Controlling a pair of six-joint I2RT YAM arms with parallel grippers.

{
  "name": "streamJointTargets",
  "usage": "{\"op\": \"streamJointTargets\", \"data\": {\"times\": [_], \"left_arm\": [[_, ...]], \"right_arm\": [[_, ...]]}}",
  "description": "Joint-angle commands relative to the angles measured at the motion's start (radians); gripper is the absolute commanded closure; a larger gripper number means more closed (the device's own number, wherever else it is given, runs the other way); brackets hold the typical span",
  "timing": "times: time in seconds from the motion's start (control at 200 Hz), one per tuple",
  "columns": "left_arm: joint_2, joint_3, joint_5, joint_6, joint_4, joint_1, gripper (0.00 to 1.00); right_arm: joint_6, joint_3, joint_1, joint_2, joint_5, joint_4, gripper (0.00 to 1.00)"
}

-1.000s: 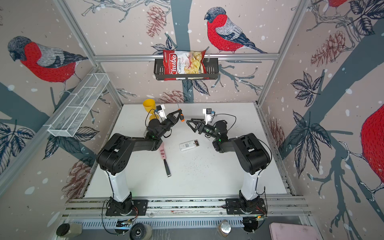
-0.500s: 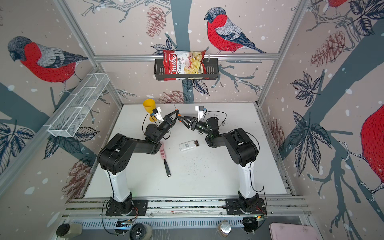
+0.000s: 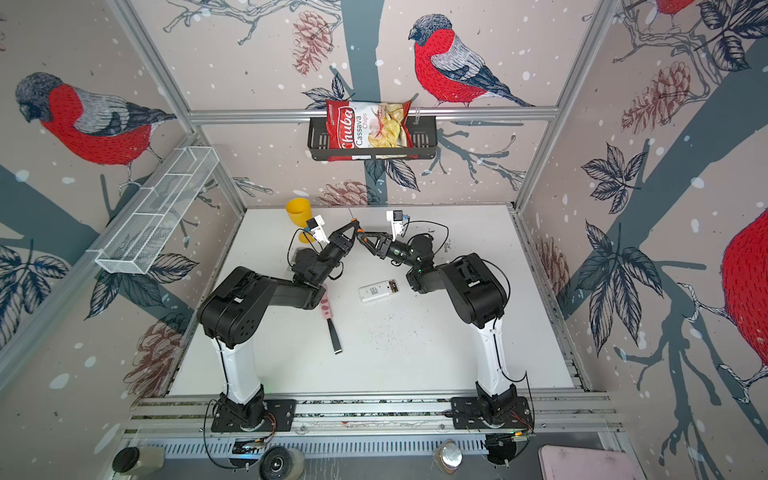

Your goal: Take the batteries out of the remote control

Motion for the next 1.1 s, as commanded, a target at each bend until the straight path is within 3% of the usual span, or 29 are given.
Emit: {"op": "streamJointTargets", "data": {"times": [0.0, 0.295, 0.43, 0.555, 0.66, 0.855, 1.096], "left_arm": [[0.002, 0.001, -0.001, 0.011, 0.06, -0.003, 1.0], [0.022, -0.007, -0.007, 0.003, 0.087, -0.016, 1.0], [0.016, -0.031, 0.002, 0.031, 0.133, -0.015, 1.0], [0.002, -0.046, 0.065, 0.055, 0.158, 0.006, 0.65], [-0.004, -0.066, 0.09, 0.042, 0.164, 0.031, 0.51], [-0.03, -0.105, 0.102, 0.046, 0.165, 0.052, 0.57], [-0.036, -0.124, 0.101, 0.034, 0.184, 0.061, 0.68]], "right_arm": [[0.023, 0.013, 0.001, 0.006, -0.019, 0.065, 0.58], [0.029, 0.001, 0.0, 0.001, -0.014, 0.07, 0.84], [-0.006, -0.016, -0.003, -0.022, -0.018, 0.021, 0.9], [-0.08, -0.037, -0.011, -0.075, -0.044, -0.099, 0.9], [-0.19, -0.051, -0.021, -0.139, -0.069, -0.265, 0.9], [-0.564, -0.026, -0.001, -0.261, -0.017, -0.74, 0.9], [-0.77, -0.028, 0.033, -0.339, 0.071, -0.976, 0.9]]}}
